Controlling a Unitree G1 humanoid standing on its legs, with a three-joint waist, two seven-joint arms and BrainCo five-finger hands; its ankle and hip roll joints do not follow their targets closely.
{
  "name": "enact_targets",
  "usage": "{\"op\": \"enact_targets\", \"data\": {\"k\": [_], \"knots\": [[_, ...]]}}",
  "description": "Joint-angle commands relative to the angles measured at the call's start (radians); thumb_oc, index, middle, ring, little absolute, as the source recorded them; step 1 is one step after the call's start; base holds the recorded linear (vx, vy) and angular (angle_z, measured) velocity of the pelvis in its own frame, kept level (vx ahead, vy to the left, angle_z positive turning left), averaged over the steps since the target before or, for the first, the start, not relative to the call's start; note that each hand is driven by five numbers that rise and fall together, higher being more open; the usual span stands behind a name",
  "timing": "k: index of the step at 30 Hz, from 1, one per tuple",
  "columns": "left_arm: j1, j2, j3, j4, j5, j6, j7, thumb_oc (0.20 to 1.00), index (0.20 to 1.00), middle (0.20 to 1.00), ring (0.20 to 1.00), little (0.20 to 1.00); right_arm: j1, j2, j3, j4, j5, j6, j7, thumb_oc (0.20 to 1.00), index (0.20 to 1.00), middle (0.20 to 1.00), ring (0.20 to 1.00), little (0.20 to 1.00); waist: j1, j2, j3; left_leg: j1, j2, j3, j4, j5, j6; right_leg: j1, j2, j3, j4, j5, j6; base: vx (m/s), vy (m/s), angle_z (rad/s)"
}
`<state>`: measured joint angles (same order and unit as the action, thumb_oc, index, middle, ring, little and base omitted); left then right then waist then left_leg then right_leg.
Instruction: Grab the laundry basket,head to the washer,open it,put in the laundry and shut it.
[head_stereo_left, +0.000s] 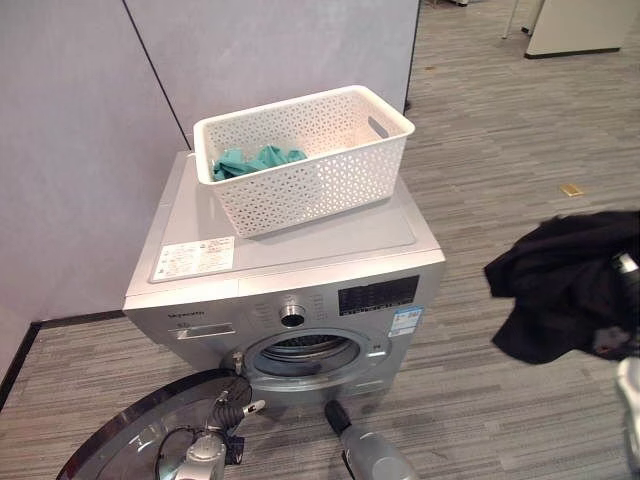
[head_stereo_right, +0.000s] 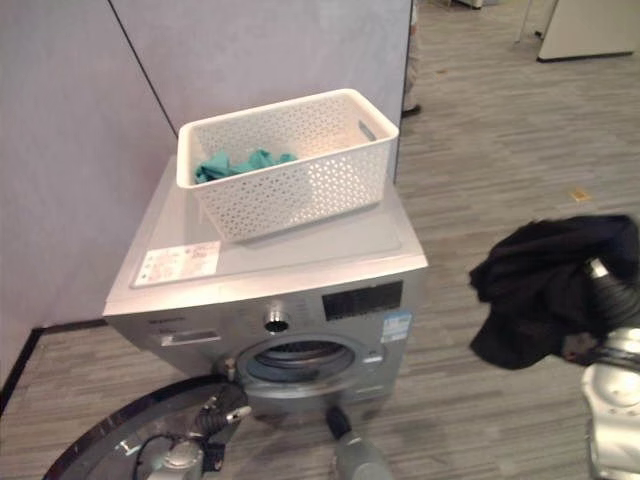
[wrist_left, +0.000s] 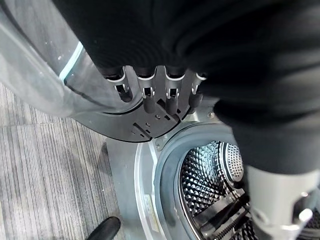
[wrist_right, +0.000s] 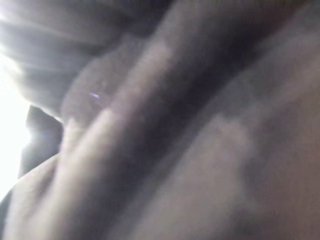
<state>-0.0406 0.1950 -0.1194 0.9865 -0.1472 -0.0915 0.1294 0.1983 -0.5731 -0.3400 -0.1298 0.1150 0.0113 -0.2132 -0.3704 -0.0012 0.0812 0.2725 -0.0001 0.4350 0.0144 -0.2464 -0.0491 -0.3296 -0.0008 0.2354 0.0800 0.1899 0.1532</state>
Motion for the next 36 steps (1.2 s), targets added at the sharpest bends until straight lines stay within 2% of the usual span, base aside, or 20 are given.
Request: {"op": "enact_targets", "data": {"k": [1, 2, 3, 4, 6, 7, 8, 9, 15, 16, 21, 25, 28, 32, 36], "knots": [[-0.019, 0.101, 0.023, 0.039, 0.029, -0.028, 0.011, 1.000, 1.000, 1.000, 1.000, 1.000, -0.002, -0.009, 0.035, -0.121, 0.117, -0.087, 0.128, 0.200, 0.200, 0.200, 0.200, 0.200, 0.026, -0.057, 0.028, -0.011, 0.067, -0.110, 0.136, -0.086, 0.039, -0.011, -0.119, 0.014, -0.030, 0.031, 0.109, -0.08, -0.027, -0.01], [-0.025, 0.107, 0.020, 0.041, 0.036, -0.027, 0.015, 1.000, 1.000, 1.000, 1.000, 1.000, 0.034, 0.001, 0.062, -0.140, 0.157, -0.087, 0.160, 0.200, 0.200, 0.200, 0.200, 0.200, 0.027, -0.063, 0.037, -0.016, 0.066, -0.112, 0.143, -0.087, 0.038, -0.010, -0.123, 0.014, -0.032, 0.033, 0.109, -0.10, -0.037, 0.09], [-0.037, 0.116, 0.014, 0.035, 0.042, -0.027, 0.014, 1.000, 1.000, 1.000, 1.000, 1.000, 0.083, 0.008, 0.140, -0.138, 0.193, -0.075, 0.219, 0.200, 0.200, 0.200, 0.200, 0.200, 0.037, -0.074, 0.053, -0.027, 0.065, -0.119, 0.155, -0.087, 0.033, -0.010, -0.134, 0.008, -0.037, 0.040, 0.109, -0.06, -0.023, 0.14], [-0.036, 0.116, 0.014, 0.035, 0.042, -0.027, 0.014, 1.000, 1.000, 1.000, 1.000, 1.000, 0.083, 0.008, 0.140, -0.137, 0.194, -0.075, 0.219, 0.200, 0.200, 0.200, 0.200, 0.200, 0.036, -0.075, 0.053, -0.028, 0.065, -0.119, 0.156, -0.087, 0.033, -0.009, -0.135, 0.007, -0.037, 0.040, 0.109, -0.06, -0.025, 0.07], [-0.044, 0.125, -0.003, 0.025, 0.049, -0.033, 0.010, 1.000, 1.000, 1.000, 1.000, 1.000, 0.142, 0.032, 0.273, -0.109, 0.272, -0.057, 0.295, 0.200, 0.200, 0.200, 0.200, 0.200, 0.064, -0.086, 0.084, -0.047, 0.063, -0.131, 0.174, -0.088, 0.029, -0.011, -0.156, -0.008, -0.046, 0.047, 0.109, -0.06, -0.024, 0.08], [-0.044, 0.125, -0.003, 0.025, 0.049, -0.033, 0.009, 1.000, 1.000, 1.000, 1.000, 1.000, 0.141, 0.032, 0.274, -0.107, 0.272, -0.058, 0.295, 0.200, 0.200, 0.200, 0.200, 0.200, 0.064, -0.087, 0.084, -0.047, 0.063, -0.132, 0.174, -0.088, 0.029, -0.011, -0.156, -0.008, -0.046, 0.047, 0.109, -0.05, -0.028, 0.22], [-0.047, 0.128, -0.009, 0.022, 0.052, -0.036, 0.010, 1.000, 1.000, 1.000, 1.000, 1.000, 0.160, 0.041, 0.305, -0.105, 0.310, -0.055, 0.319, 0.200, 0.200, 0.200, 0.200, 0.200, 0.070, -0.089, 0.093, -0.053, 0.063, -0.136, 0.177, -0.087, 0.027, -0.011, -0.163, -0.014, -0.049, 0.049, 0.109, -0.06, -0.029, 0.32], [-0.051, 0.126, -0.022, 0.017, 0.051, -0.039, 0.011, 1.000, 1.000, 1.000, 1.000, 1.000, 0.181, 0.065, 0.384, -0.055, 0.393, -0.045, 0.356, 0.200, 0.200, 0.200, 0.200, 0.200, 0.087, -0.094, 0.113, -0.071, 0.063, -0.145, 0.190, -0.086, 0.024, -0.014, -0.177, -0.023, -0.053, 0.052, 0.109, -0.07, -0.037, 0.31], [-0.075, 0.108, -0.068, -0.034, 0.033, -0.053, 0.043, 1.000, 1.000, 1.000, 1.000, 1.000, 0.120, 0.143, 0.530, 0.178, 0.507, -0.031, 0.349, 0.200, 0.200, 0.200, 0.200, 0.200, 0.124, -0.081, 0.185, -0.156, 0.052, -0.178, 0.253, -0.092, 0.017, -0.036, -0.224, -0.052, -0.071, 0.063, 0.104, -0.08, -0.017, 0.18], [-0.080, 0.096, -0.086, -0.065, 0.009, -0.062, 0.052, 1.000, 1.000, 1.000, 1.000, 1.000, 0.068, 0.180, 0.555, 0.267, 0.537, -0.042, 0.319, 0.200, 0.200, 0.200, 0.200, 0.200, 0.132, -0.068, 0.213, -0.199, 0.045, -0.190, 0.278, -0.093, 0.017, -0.055, -0.240, -0.060, -0.071, 0.065, 0.101, -0.11, -0.002, 0.35], [-0.081, 0.072, -0.122, -0.123, -0.043, -0.076, 0.077, 1.000, 1.000, 1.000, 1.000, 1.000, -0.053, 0.236, 0.568, 0.405, 0.579, -0.078, 0.242, 0.200, 0.200, 0.200, 0.200, 0.200, 0.146, -0.039, 0.264, -0.279, 0.029, -0.208, 0.317, -0.095, 0.023, -0.098, -0.264, -0.063, -0.068, 0.070, 0.095, -0.09, 0.015, 0.13], [-0.106, 0.037, -0.191, -0.168, -0.105, -0.093, 0.101, 1.000, 1.000, 1.000, 1.000, 1.000, -0.257, 0.313, 0.567, 0.577, 0.621, -0.138, 0.130, 0.200, 0.200, 0.200, 0.200, 0.200, 0.166, 0.012, 0.311, -0.381, 0.014, -0.238, 0.348, -0.085, 0.023, -0.161, -0.289, -0.073, -0.061, 0.073, 0.083, -0.07, 0.010, 0.16], [-0.116, 0.025, -0.217, -0.181, -0.120, -0.098, 0.108, 1.000, 1.000, 1.000, 1.000, 1.000, -0.335, 0.342, 0.571, 0.648, 0.643, -0.158, 0.098, 0.200, 0.200, 0.200, 0.200, 0.200, 0.176, 0.031, 0.325, -0.415, 0.010, -0.249, 0.349, -0.079, 0.023, -0.183, -0.298, -0.077, -0.061, 0.075, 0.079, -0.03, 0.005, 0.54], [-0.138, 0.003, -0.278, -0.221, -0.161, -0.111, 0.124, 1.000, 1.000, 1.000, 1.000, 1.000, -0.534, 0.422, 0.567, 0.808, 0.706, -0.193, 0.047, 0.200, 0.200, 0.200, 0.200, 0.200, 0.207, 0.080, 0.357, -0.482, -0.005, -0.278, 0.336, -0.050, 0.021, -0.242, -0.316, -0.084, -0.055, 0.078, 0.073, -0.05, 0.011, 0.01], [-0.148, -0.002, -0.320, -0.233, -0.179, -0.118, 0.125, 1.000, 1.000, 1.000, 1.000, 1.000, -0.670, 0.447, 0.518, 0.943, 0.771, -0.220, 0.033, 0.200, 0.200, 0.200, 0.200, 0.200, 0.230, 0.116, 0.371, -0.523, -0.011, -0.300, 0.333, -0.040, 0.019, -0.279, -0.324, -0.091, -0.043, 0.075, 0.071, -0.02, 0.012, 0.14]]}}
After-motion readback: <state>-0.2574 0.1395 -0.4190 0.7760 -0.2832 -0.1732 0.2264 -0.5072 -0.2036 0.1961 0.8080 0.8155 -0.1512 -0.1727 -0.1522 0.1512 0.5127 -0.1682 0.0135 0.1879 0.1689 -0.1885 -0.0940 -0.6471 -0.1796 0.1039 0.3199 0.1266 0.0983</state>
